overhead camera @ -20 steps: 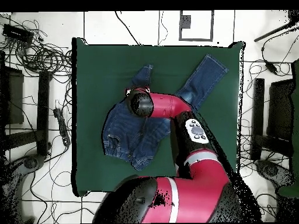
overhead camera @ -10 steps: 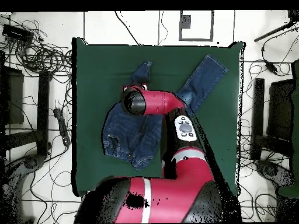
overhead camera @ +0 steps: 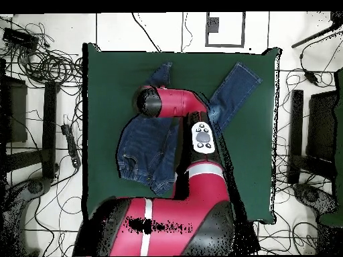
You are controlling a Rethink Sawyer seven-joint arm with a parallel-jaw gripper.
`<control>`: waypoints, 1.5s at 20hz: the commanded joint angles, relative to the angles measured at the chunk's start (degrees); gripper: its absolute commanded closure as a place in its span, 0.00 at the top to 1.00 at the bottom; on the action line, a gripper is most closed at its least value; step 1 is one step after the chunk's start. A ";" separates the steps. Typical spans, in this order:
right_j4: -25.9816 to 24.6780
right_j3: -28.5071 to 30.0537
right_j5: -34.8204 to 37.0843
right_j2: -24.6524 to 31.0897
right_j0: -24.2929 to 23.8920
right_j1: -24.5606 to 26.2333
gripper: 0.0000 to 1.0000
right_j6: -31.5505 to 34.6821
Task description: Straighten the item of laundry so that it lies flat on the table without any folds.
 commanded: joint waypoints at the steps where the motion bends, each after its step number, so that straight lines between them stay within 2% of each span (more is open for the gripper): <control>1: 3.76 -14.34 15.05 0.13 3.41 7.80 0.00 9.89; 10: 2.98 -32.13 32.41 -0.50 4.40 14.17 0.00 10.49; 16: 1.45 -43.08 41.50 0.00 4.59 17.99 0.00 10.11; 21: 1.07 -46.29 45.59 0.21 4.81 17.82 0.00 10.39; 24: 1.14 -49.32 51.04 0.29 5.05 17.48 0.00 10.47; 30: 1.52 -51.81 59.22 -0.07 5.47 15.94 0.00 11.08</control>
